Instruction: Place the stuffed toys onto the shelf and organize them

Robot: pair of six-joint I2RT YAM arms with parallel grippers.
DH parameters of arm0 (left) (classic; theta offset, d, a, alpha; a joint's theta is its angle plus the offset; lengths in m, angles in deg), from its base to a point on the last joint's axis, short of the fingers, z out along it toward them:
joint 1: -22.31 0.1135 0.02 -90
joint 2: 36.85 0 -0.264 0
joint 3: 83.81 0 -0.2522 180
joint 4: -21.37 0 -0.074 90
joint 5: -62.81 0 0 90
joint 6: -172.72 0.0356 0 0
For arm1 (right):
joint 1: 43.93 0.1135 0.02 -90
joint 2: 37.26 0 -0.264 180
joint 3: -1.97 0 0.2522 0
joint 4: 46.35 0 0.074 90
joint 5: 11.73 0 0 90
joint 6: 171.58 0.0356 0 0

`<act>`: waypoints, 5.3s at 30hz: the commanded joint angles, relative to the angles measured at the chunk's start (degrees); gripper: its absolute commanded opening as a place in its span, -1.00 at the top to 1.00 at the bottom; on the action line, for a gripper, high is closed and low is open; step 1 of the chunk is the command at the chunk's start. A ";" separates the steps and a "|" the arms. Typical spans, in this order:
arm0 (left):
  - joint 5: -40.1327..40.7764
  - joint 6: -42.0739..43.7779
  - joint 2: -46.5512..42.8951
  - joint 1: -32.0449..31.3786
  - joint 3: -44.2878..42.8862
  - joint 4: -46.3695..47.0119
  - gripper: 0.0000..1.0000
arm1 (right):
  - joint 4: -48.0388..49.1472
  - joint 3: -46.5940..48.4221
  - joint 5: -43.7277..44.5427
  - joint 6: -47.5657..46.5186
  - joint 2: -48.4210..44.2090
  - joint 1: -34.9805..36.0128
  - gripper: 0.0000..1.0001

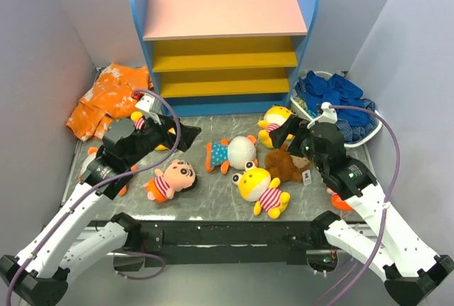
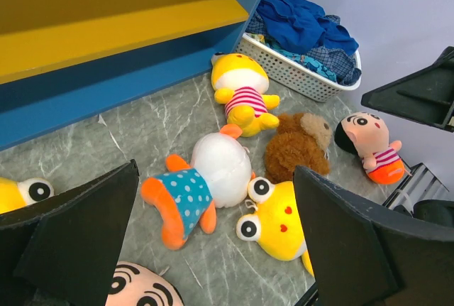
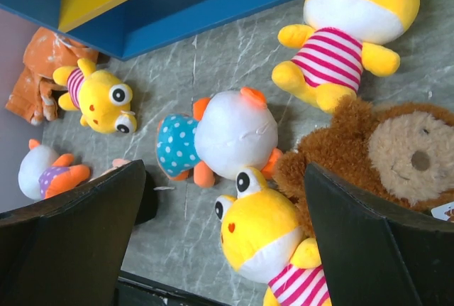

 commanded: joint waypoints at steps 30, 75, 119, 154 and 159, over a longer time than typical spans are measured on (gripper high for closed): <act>3.30 0.42 -0.08 -0.19 -0.84 -0.48 -0.93 | -10.20 -8.90 -2.31 4.58 -0.79 -0.14 -0.50; 2.42 1.13 0.18 -0.11 -1.11 -0.57 -0.93 | -17.16 -17.27 -14.77 13.11 -10.37 7.42 1.00; 11.38 1.21 -5.53 -0.10 0.39 -0.48 -0.93 | 14.75 72.48 -6.62 6.96 54.23 -12.35 0.96; 10.94 1.83 -3.16 -0.02 0.04 -0.74 -0.93 | 8.68 77.49 -4.86 1.60 60.12 -17.19 -0.05; 10.86 1.92 -2.89 -0.02 0.04 -0.83 -0.93 | 10.09 77.75 -3.46 2.12 61.00 -17.10 0.04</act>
